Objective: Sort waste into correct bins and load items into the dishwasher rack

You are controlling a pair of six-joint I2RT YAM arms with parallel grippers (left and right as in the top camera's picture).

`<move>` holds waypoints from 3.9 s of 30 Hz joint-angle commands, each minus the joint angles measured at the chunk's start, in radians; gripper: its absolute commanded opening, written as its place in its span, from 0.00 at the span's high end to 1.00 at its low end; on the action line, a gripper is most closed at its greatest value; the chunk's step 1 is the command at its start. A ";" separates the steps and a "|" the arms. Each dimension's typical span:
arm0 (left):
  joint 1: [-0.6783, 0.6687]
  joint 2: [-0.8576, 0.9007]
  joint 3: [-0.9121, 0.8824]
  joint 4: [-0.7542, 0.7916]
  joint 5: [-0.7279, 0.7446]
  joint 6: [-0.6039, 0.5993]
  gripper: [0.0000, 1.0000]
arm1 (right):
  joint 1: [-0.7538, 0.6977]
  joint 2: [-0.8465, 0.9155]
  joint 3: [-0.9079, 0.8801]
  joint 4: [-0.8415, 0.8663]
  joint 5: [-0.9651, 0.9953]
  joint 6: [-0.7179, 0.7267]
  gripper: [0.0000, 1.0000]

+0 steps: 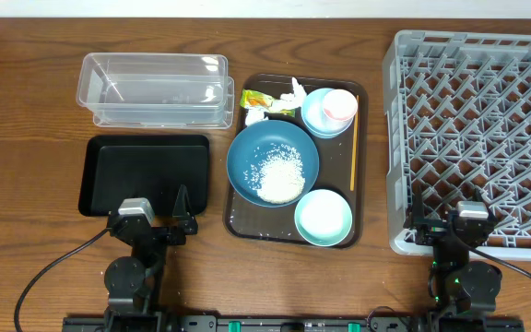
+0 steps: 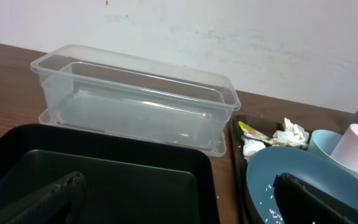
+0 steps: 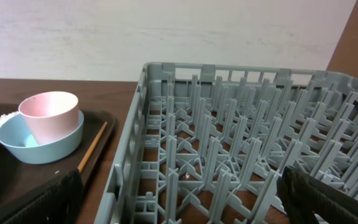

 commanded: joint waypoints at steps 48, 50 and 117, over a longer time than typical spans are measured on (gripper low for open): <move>0.005 -0.006 -0.022 -0.026 -0.001 0.018 0.02 | -0.007 0.000 -0.001 -0.005 0.000 -0.008 0.01; 0.005 -0.006 -0.022 -0.026 -0.001 0.018 0.02 | -0.007 0.000 -0.001 -0.005 0.000 -0.008 0.01; -0.703 1.426 1.412 -0.886 -0.068 -0.231 0.02 | -0.007 0.000 -0.001 -0.005 0.000 -0.008 0.01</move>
